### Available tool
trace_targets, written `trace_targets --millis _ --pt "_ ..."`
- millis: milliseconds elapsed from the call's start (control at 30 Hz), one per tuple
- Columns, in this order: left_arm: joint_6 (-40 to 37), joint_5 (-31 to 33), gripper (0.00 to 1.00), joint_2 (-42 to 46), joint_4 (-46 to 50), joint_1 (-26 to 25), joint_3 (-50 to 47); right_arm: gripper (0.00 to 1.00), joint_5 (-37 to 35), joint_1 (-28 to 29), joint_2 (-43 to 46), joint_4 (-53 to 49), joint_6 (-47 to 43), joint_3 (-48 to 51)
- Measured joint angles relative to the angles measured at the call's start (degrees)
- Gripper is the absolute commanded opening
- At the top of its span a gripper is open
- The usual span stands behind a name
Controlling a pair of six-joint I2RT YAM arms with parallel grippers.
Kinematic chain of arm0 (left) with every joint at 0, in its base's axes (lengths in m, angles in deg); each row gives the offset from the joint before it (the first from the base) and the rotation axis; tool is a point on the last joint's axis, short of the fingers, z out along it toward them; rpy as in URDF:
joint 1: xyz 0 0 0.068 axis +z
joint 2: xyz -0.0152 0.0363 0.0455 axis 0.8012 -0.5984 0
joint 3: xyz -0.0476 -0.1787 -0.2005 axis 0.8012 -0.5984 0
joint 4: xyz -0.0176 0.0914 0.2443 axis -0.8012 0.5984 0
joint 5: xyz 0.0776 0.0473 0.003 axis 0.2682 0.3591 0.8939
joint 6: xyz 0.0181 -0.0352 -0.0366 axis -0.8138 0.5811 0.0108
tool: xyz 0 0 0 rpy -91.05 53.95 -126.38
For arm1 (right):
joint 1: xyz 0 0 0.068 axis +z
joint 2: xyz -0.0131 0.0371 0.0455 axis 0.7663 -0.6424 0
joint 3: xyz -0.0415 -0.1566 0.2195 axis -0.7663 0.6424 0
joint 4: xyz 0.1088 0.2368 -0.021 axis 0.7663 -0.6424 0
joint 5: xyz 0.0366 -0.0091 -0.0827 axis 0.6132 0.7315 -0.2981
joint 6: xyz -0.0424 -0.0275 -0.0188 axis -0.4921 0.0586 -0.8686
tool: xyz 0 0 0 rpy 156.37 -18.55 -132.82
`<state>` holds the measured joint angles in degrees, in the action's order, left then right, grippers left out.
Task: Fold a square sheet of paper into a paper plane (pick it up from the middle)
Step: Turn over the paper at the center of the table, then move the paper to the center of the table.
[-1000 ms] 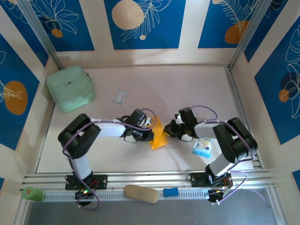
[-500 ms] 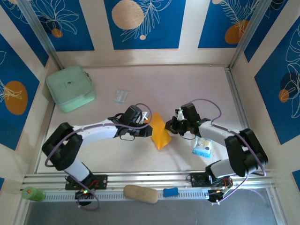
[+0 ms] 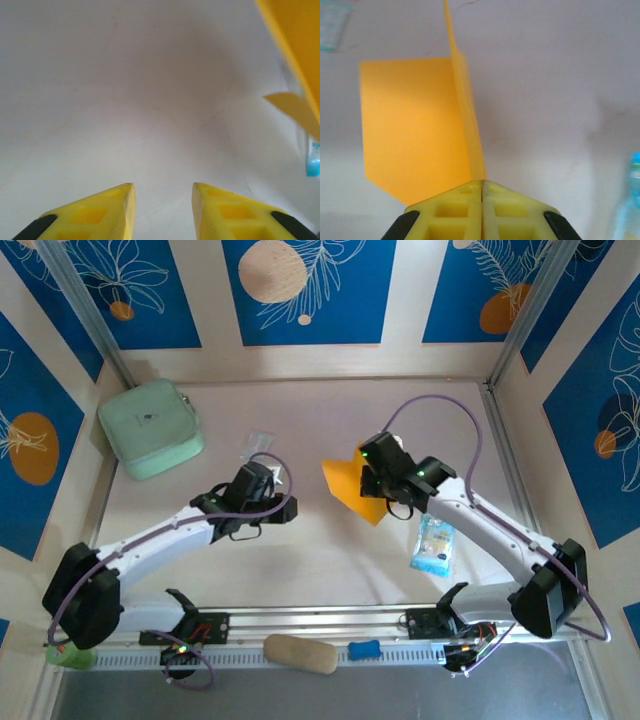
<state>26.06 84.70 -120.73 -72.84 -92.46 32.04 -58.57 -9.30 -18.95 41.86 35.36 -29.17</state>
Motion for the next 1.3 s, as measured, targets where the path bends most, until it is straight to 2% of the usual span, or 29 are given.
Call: trace_targets --millis 133,267,333,367,400,467,533,633,767,900,967,1100,1300 --pt "0.07 1.57 0.34 3.89 1.99 4.15 -2.1 0.07 -12.2 5.7 -9.25 -9.31 0.76 -6.34" --pt "0.22 2.1 0.34 6.93 4.74 9.51 -2.97 0.1 -17.0 11.63 -22.56 -15.61 2.8 -12.31" --pt "0.22 2.1 0.34 7.8 5.7 11.34 -2.97 0.16 -16.72 14.75 -29.27 -16.59 2.69 -15.54" --pt "0.22 2.03 0.34 7.89 6.19 12.0 -2.97 0.22 -15.96 16.61 -32.61 -16.68 2.47 -17.29" --pt "0.2 1.79 0.34 7.78 6.73 12.57 -2.93 0.33 -14.91 18.47 -35.56 -16.79 2.56 -19.08" --pt "0.2 1.11 0.33 6.8 9.16 13.33 -2.1 0.44 -12.11 21.16 -39.04 -16.74 2.25 -21.81" --pt "0.15 0.42 0.31 4.5 13.55 13.9 0.42 0.48 -8.17 23.08 -39.41 -16.11 2.03 -23.02" --pt "-0.04 -2.01 0.32 -1.09 18.03 14.21 5.46 0.52 -2.4 22.67 -35.01 -15.26 2.8 -22.97" --pt "-0.24 -6.88 0.37 -3.41 16.65 14.27 5.55 0.48 3.82 16.65 -18.64 -8.09 4.15 -12.31" --pt "-0.2 -9.79 0.38 -3.41 12.85 14.34 5.38 0.43 14.58 1.66 -2.54 0.28 5.53 4.7" --pt "-0.35 -10.16 0.4 -3.41 11.02 14.36 5.42 0.42 18.6 -5.16 0.59 2.78 5.81 11.08" --pt "-0.66 -9.99 0.41 -3.41 8.74 14.38 5.66 0.38 25.44 -13.51 3.08 5.88 5.31 18.58" --pt "0.24 -10.01 0.42 -3.56 6.08 14.38 6.01 0.36 35.12 -21.73 1.64 12.68 2.78 22.93"
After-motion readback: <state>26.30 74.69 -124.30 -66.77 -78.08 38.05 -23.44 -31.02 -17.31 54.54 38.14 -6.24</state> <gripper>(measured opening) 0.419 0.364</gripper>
